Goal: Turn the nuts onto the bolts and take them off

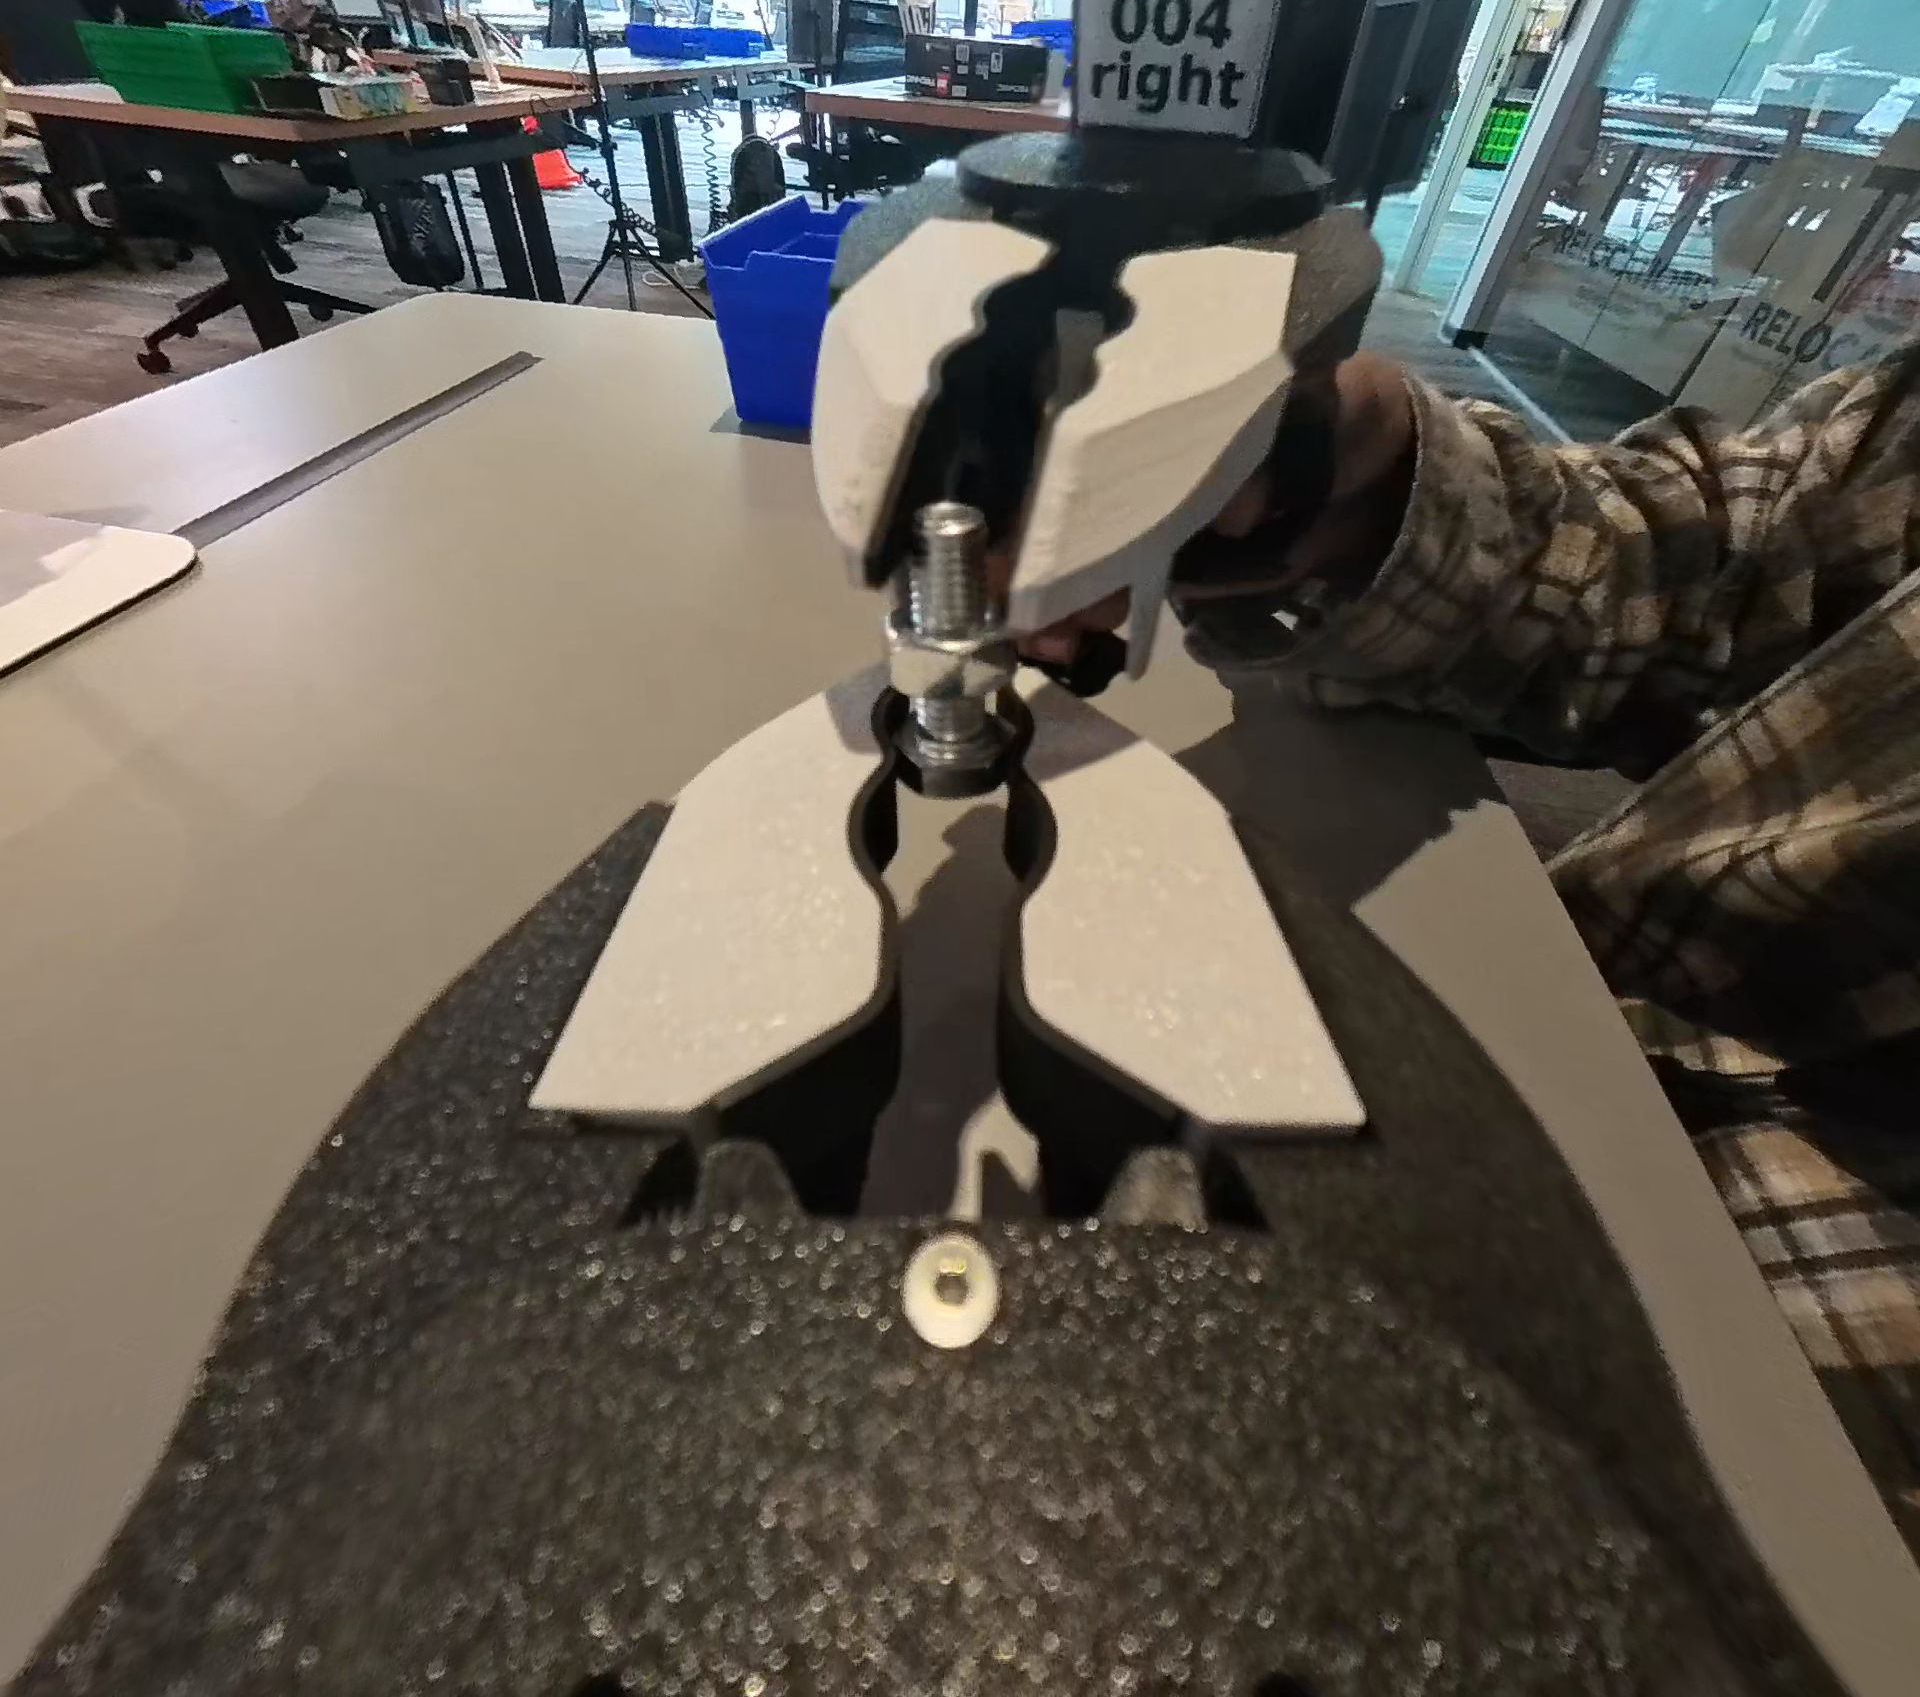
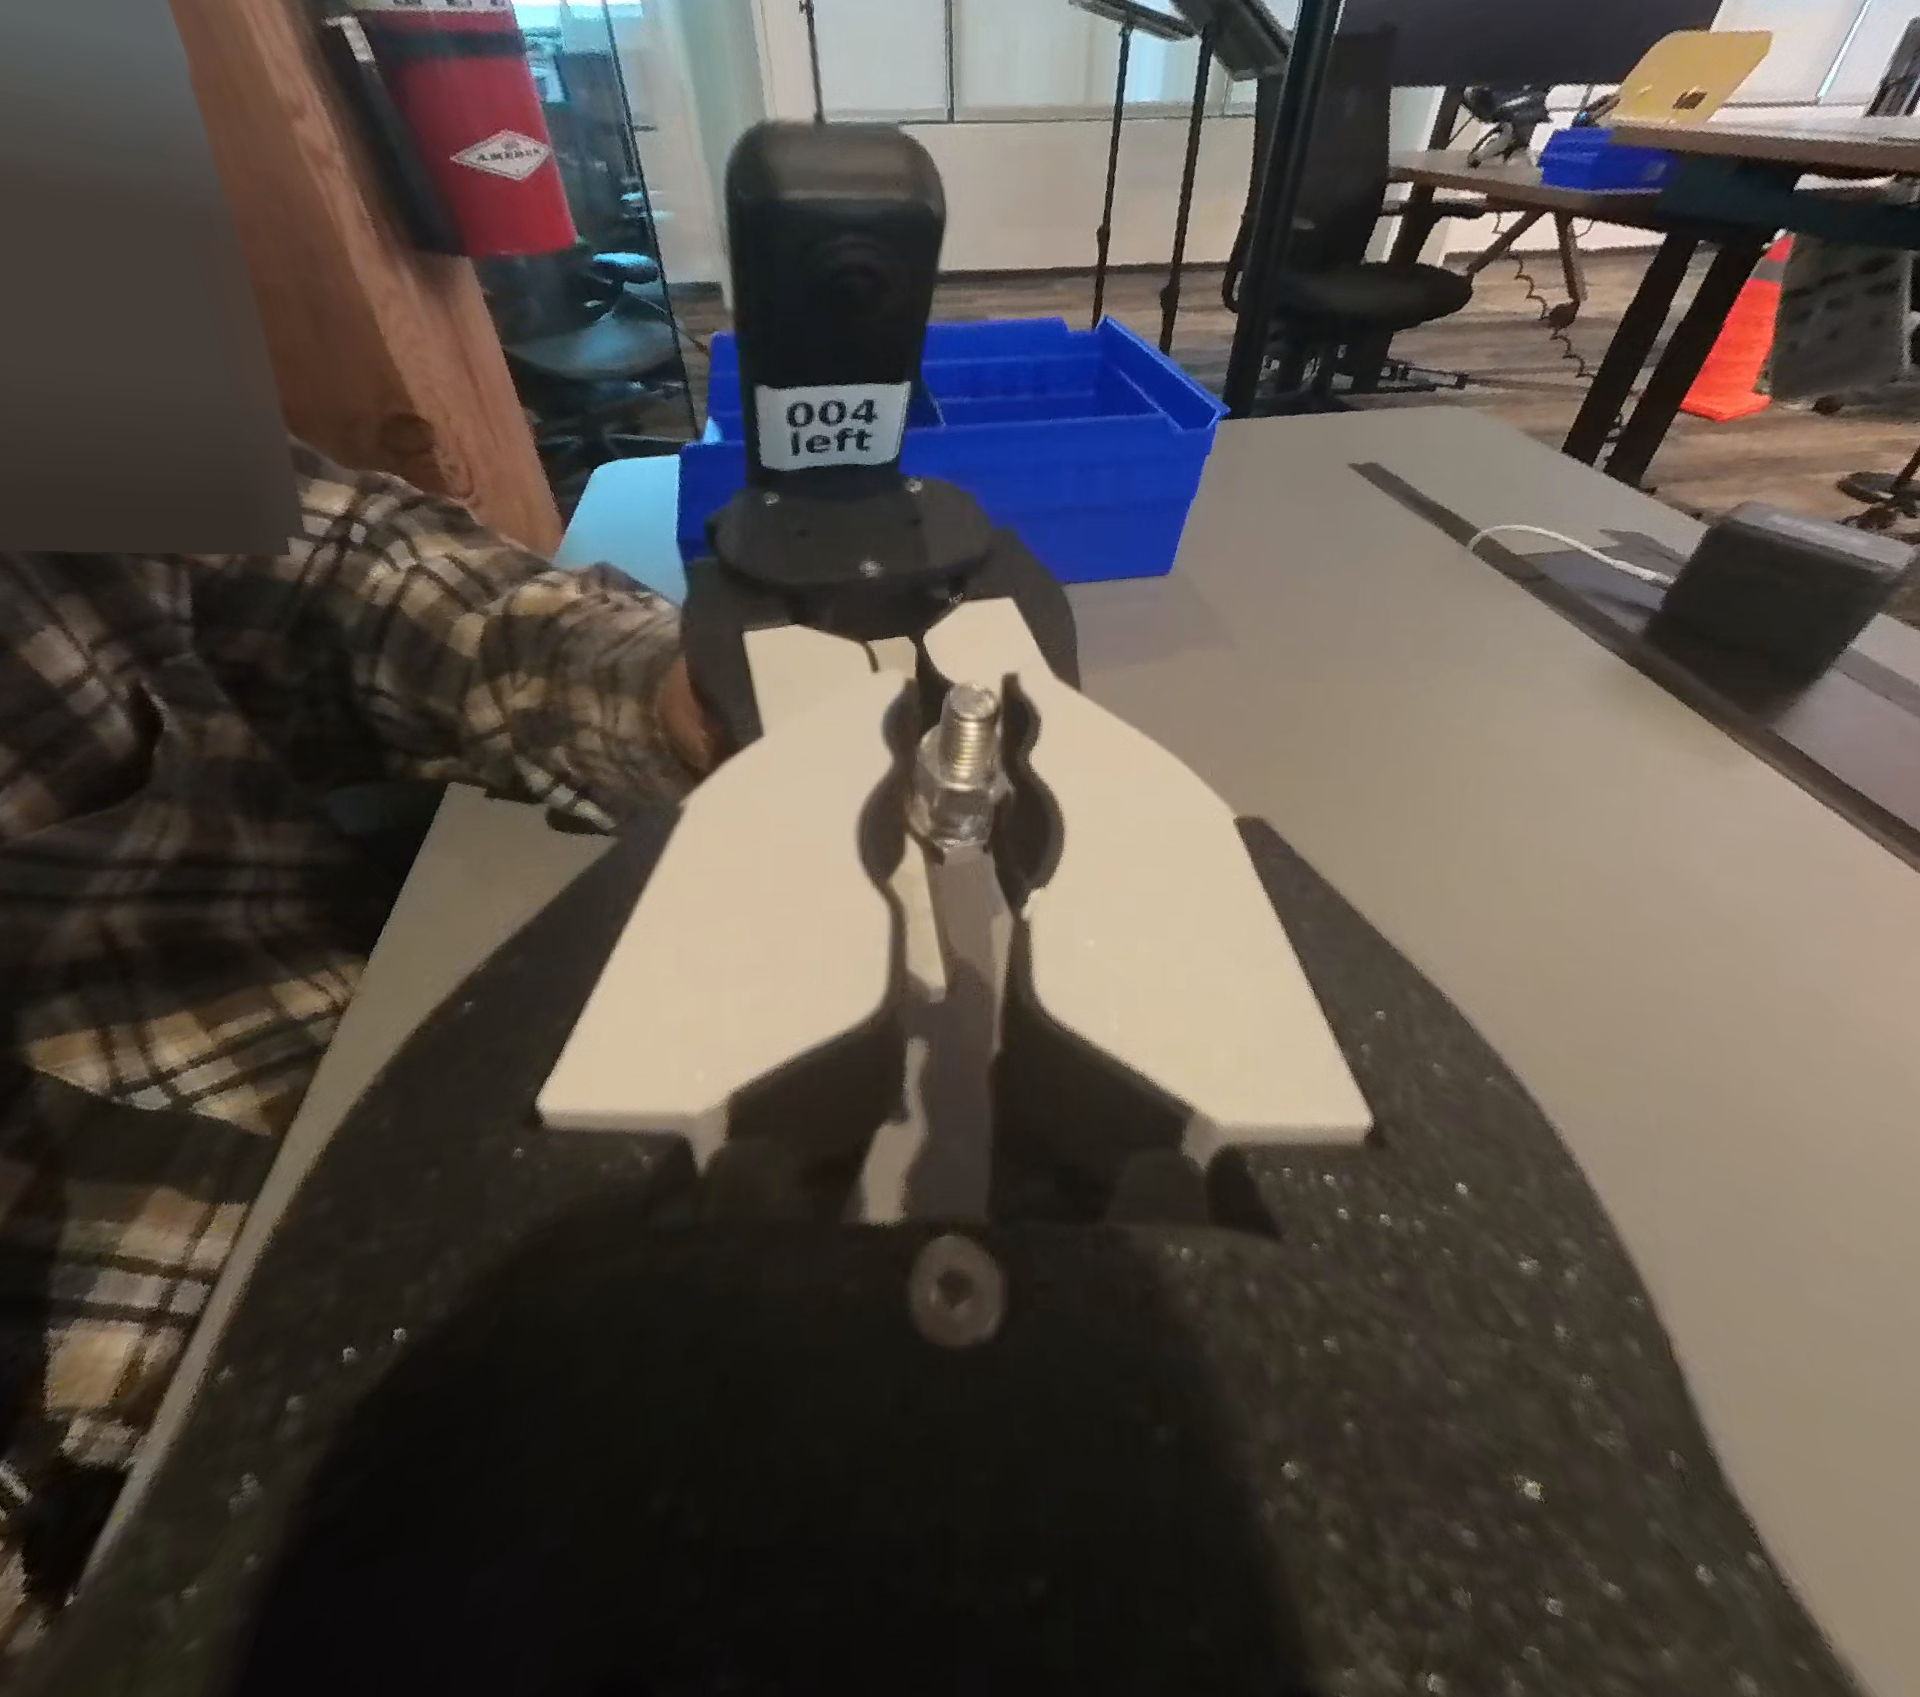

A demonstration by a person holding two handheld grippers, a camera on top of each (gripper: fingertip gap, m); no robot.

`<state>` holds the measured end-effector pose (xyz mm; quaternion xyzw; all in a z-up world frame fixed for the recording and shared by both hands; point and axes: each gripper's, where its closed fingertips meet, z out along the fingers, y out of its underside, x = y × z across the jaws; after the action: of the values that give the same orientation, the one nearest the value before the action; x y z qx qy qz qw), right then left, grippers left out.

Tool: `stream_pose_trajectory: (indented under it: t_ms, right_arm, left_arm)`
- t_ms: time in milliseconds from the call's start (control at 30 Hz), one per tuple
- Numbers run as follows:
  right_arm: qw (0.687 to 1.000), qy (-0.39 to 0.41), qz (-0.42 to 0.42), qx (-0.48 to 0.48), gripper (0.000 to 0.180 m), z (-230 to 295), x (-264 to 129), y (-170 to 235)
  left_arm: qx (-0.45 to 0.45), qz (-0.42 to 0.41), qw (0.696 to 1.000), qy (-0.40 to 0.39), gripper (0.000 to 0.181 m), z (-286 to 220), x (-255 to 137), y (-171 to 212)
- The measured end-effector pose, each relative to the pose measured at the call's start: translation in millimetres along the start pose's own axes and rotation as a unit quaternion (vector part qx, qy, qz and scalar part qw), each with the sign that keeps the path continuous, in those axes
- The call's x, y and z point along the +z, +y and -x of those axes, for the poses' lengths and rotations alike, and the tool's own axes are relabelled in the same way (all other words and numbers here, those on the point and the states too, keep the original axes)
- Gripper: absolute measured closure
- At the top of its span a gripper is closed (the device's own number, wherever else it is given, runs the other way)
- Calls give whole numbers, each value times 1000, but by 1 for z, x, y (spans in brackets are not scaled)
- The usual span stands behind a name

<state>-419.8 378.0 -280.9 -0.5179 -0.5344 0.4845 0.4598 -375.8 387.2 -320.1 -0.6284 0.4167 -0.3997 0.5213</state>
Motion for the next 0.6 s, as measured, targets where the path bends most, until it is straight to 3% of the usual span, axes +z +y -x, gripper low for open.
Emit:
stream_pose_trajectory:
  t_ms: [200, 333, 400, 467, 600]
  right_arm:
    - [1000, -4, 9, 15, 171, 6, -6, -1]
    - [997, 72, 12, 6, 171, -7, -59, -22]
    - [985, 168, 38, -2, 171, -31, -121, -37]
    - [954, 288, 90, 1, 171, -60, -203, -45]
    - [828, 503, 241, 63, 171, -106, -389, -8]
  left_arm:
    - [12, -6, 1000, 16, 164, -8, 1, -5]
    - [1, 2, 1000, 24, 132, -12, 5, -1]
    - [-8, 8, 999, 30, 119, -13, 8, 4]
    - [-15, 13, 999, 35, 114, -15, 12, 7]
    - [-13, 14, 999, 44, 115, -19, 16, 9]
